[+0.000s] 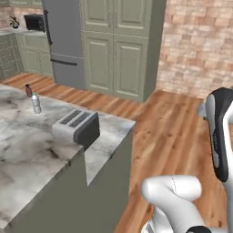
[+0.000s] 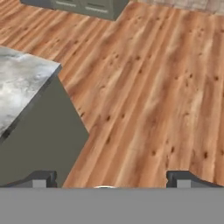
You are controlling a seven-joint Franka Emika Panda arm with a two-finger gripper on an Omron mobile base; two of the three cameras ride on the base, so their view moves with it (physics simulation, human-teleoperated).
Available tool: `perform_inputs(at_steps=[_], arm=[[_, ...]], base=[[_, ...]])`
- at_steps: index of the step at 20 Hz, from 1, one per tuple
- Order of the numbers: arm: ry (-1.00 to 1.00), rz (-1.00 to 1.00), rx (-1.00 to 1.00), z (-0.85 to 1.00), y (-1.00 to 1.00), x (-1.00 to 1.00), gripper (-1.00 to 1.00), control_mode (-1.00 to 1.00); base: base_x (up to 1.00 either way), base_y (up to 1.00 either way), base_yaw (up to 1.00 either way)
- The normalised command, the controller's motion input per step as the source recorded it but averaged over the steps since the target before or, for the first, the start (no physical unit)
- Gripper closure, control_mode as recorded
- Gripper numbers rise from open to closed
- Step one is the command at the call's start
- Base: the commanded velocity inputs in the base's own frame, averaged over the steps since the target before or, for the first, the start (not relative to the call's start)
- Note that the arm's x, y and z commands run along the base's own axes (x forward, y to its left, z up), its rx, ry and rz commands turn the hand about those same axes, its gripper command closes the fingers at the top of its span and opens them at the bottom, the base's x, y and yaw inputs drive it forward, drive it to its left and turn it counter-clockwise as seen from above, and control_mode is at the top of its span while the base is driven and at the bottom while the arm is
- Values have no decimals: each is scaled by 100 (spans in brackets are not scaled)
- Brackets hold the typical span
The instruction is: Place the drinks on the dining counter in a tight cluster.
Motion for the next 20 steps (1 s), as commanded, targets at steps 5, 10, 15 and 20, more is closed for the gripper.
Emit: perform_inputs(at_steps=[5,10,15,20], arm=[[0,0,0,0,0,0,-100,100],[0,0,0,0,0,0,-100,100],[0,0,0,0,0,0,-100,100],[0,0,0,0,0,0,-100,100]], base=[[100,-69,59],[86,-67,59],[26,-29,50],[18,-53,63]])
